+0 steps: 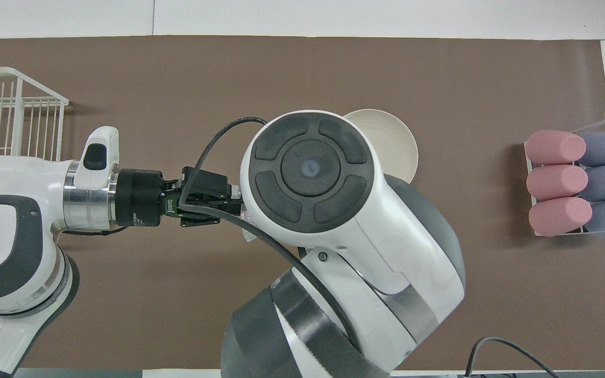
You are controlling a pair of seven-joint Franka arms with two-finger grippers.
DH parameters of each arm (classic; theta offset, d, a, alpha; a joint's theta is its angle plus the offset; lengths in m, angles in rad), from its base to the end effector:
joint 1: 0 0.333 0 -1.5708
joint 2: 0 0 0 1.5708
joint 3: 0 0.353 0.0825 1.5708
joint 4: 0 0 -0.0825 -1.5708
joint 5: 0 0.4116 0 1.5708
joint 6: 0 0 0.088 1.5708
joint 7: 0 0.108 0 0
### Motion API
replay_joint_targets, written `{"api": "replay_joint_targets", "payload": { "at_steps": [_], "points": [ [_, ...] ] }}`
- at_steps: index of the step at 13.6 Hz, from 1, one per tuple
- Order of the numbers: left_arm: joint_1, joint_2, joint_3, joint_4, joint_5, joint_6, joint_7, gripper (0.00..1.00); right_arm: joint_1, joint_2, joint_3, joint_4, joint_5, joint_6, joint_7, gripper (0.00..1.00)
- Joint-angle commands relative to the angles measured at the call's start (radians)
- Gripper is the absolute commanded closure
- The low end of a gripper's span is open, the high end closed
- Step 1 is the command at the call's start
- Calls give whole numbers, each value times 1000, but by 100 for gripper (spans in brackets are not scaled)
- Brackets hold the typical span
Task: Wipe plate with sponge
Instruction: 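Grasp the sponge with the left gripper while the right gripper releases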
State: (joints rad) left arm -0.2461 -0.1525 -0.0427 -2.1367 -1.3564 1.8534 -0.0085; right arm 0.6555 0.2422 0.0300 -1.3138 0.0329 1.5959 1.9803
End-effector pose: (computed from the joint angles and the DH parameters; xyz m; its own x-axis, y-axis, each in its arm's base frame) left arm 0.4917 -0.2279 0.5426 0.9413 0.0092 -0.3374 0.3223 -0.3211 0.8905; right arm 0.5161 0.4230 0.6402 0.2715 -0.9610 -0.0527 -0.9624 -0.2708 -0.0207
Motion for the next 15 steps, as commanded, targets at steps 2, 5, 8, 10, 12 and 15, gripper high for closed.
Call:
{"api": "replay_joint_targets", "payload": {
  "at_steps": [2,5,8,10,12,15],
  "points": [
    [-21,-5,14,6,-10,-5,-41,100,-10,0,8,-5,-21,21,5,100],
    [-21,-12,17,0,-4,-16,-53,100,-14,-4,4,-5,-16,15,-3,97],
    [-16,-15,17,0,-1,-22,-57,100,-22,-20,2,-19,-11,4,-83,0],
    [-13,-19,17,-2,0,-23,-61,100,-52,-53,2,-50,-11,4,-165,0],
    [-10,-19,17,-2,16,-25,-71,100,-98,-84,1,-68,-11,-17,-297,0],
    [31,-18,20,0,109,-25,-74,100,-230,-129,1,-85,-11,-68,-655,0]
  ]
}}
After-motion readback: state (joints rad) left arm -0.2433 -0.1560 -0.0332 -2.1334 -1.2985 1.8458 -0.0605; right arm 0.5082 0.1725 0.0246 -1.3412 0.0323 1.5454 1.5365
